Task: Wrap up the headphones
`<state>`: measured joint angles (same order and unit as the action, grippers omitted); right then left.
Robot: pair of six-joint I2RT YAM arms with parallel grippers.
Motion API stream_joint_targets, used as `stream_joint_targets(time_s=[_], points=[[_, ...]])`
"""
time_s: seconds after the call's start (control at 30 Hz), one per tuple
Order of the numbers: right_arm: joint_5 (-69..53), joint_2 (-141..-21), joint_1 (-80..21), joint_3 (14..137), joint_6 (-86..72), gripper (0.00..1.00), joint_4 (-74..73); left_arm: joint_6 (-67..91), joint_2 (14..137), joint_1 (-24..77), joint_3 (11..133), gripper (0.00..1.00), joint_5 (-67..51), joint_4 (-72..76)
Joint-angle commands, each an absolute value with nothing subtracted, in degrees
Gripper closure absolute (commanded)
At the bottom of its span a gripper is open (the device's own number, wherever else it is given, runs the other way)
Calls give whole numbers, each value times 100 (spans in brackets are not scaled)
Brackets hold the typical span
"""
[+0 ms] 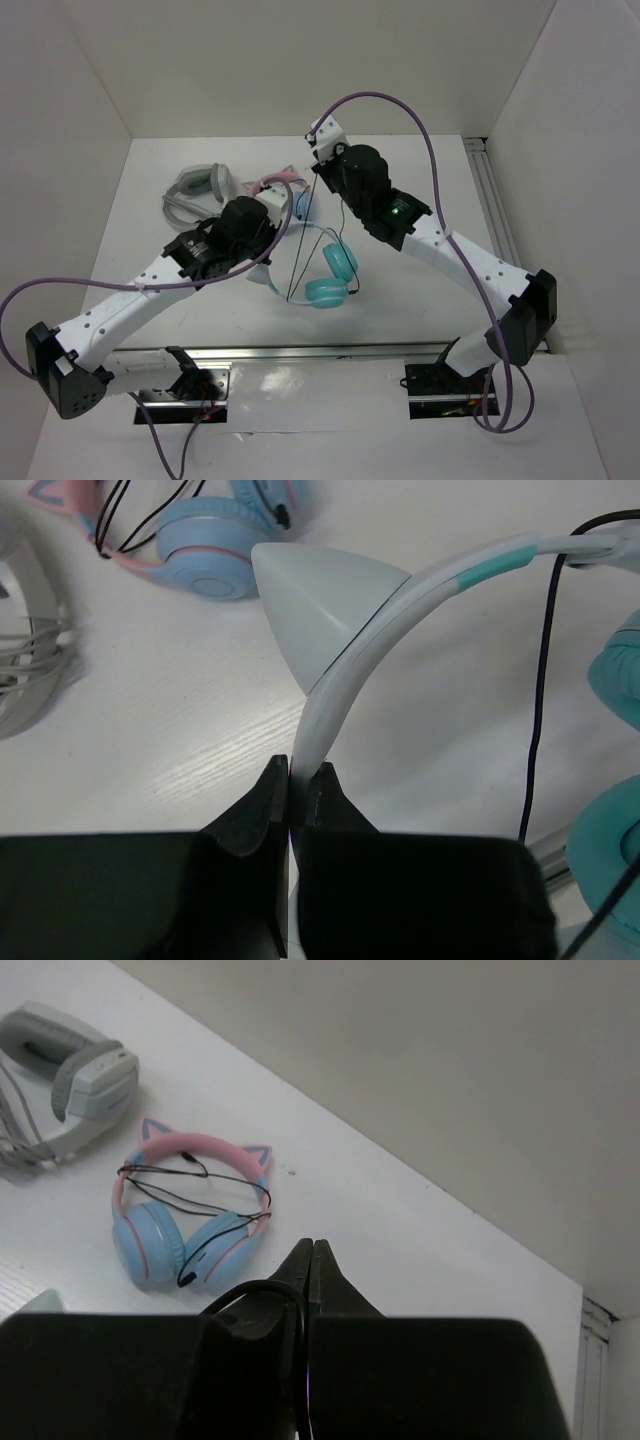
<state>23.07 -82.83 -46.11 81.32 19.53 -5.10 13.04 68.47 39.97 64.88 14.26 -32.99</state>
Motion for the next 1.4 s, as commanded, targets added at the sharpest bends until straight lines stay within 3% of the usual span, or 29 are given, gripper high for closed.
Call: stream_joint_targets(time_s=[0.0, 0.3, 0.7, 0.87, 1.1, 1.23, 1.3, 1.37], points=[[1917, -8402, -4088, 8446, 2039, 100, -167, 1028, 6189, 4367, 6478, 100, 985, -3331], [478, -8166, -3578, 7895, 2084, 97, -318, 1230, 5503, 4869, 6758, 100, 1801, -3910], [133, -7954, -3033, 7137, 1231, 100, 457, 1476, 5344, 4922, 7461, 100, 1784, -4386], [-1280, -7954, -2839, 6891, 871, 84, 580, 1670, 5124, 4922, 7883, 100, 1521, -4412], [-2514, -8262, -2952, 6119, -507, 75, 1606, 1986, 5044, 4922, 8428, 100, 1696, -4254], [-2277, -8209, -3331, 5178, -896, 75, 3115, 2109, 5045, 4922, 8543, 100, 1819, -4324], [-2276, -8279, -3383, 4861, -1184, 87, 3487, 2170, 5045, 4922, 8595, 100, 1906, -4324], [-2337, -8489, -3384, 4808, -1239, 89, 3699, 2224, 5045, 4922, 8674, 100, 1959, -4324]])
